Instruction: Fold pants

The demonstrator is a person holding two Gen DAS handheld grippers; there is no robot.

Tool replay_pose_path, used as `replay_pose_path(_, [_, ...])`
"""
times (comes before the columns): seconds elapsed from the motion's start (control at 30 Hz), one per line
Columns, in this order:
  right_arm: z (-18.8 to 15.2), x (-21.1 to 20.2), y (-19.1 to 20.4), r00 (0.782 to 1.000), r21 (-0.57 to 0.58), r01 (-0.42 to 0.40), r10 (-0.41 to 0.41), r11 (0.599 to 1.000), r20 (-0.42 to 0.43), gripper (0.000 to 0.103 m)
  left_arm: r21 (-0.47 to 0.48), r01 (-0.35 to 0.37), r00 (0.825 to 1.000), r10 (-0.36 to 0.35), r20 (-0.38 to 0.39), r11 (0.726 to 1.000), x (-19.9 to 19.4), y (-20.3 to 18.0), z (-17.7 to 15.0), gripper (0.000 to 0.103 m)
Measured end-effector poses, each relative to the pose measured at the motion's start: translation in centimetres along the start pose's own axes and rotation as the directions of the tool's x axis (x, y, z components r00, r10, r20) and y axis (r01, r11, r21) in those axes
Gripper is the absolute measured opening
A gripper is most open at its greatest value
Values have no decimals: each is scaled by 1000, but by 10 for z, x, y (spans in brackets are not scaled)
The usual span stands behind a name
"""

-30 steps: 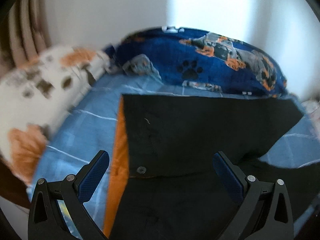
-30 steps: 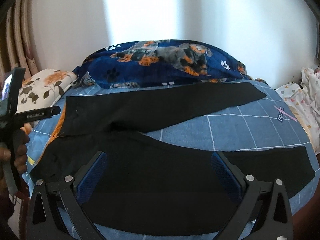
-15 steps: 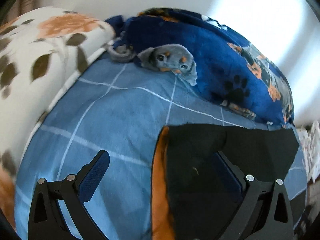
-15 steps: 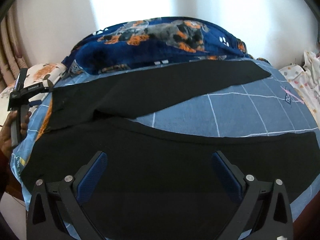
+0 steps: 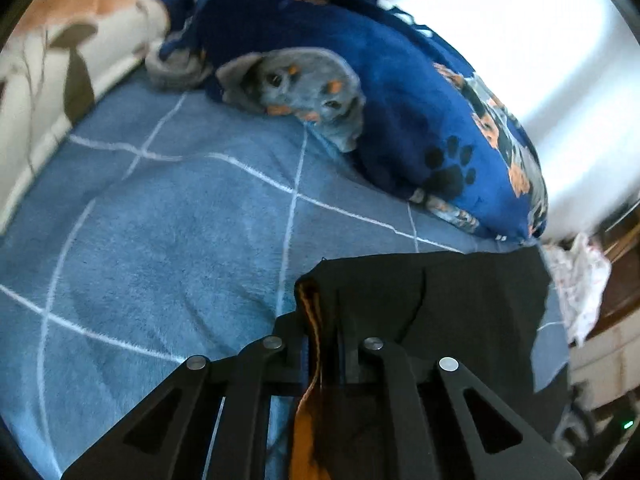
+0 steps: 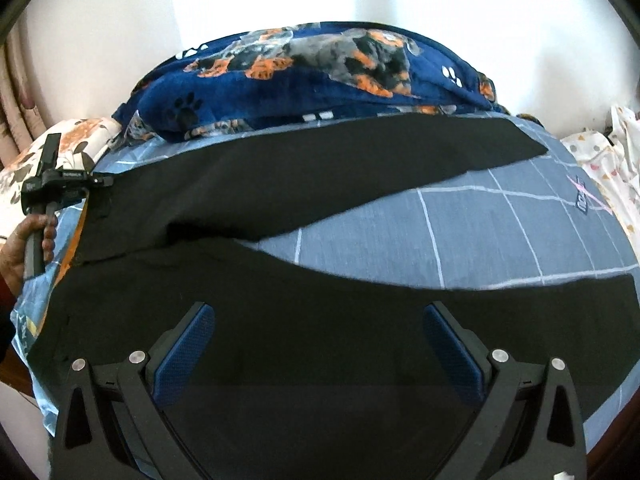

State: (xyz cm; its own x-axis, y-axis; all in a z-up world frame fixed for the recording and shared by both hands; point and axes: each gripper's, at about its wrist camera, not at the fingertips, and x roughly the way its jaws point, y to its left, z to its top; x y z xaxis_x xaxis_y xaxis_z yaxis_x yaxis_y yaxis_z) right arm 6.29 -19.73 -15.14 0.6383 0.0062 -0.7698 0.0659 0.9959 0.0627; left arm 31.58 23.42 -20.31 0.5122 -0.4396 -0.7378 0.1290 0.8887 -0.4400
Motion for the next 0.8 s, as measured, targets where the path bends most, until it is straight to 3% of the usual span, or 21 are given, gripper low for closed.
replay_pose_path(0.1, [19,0,-7,998,32,-57,56,998,11,103,23,6,996,-8,89,1000,-29,-23,-7,9])
replay_pose_path(0.23, [64,9,-34,977,166,-211,211,963,16,103,133,34,978,-60,201,991,-83,-69,-33,9])
replay_pose_path(0.33, [102,34,-64,938,315,-333,345,889,19,103,189,75,961,-122,250,979,-114,-94,-57,9])
replay_pose_path(0.43, [125,62,-82,914,410,-373,405,832,11,103,223,87,952,-147,270,971,-136,-111,-84,9])
replay_pose_path(0.5, [140,85,-89,886,459,-414,464,786,3,102,229,104,946,-167,278,968,-146,-117,-105,9])
replay_pose_path(0.63, [161,131,-104,853,581,-415,521,700,-18,99,223,125,939,-188,287,967,-163,-126,-142,10])
replay_pose_path(0.8, [176,168,-125,862,684,-358,507,635,-20,96,212,132,948,-186,259,968,-170,-131,-176,11])
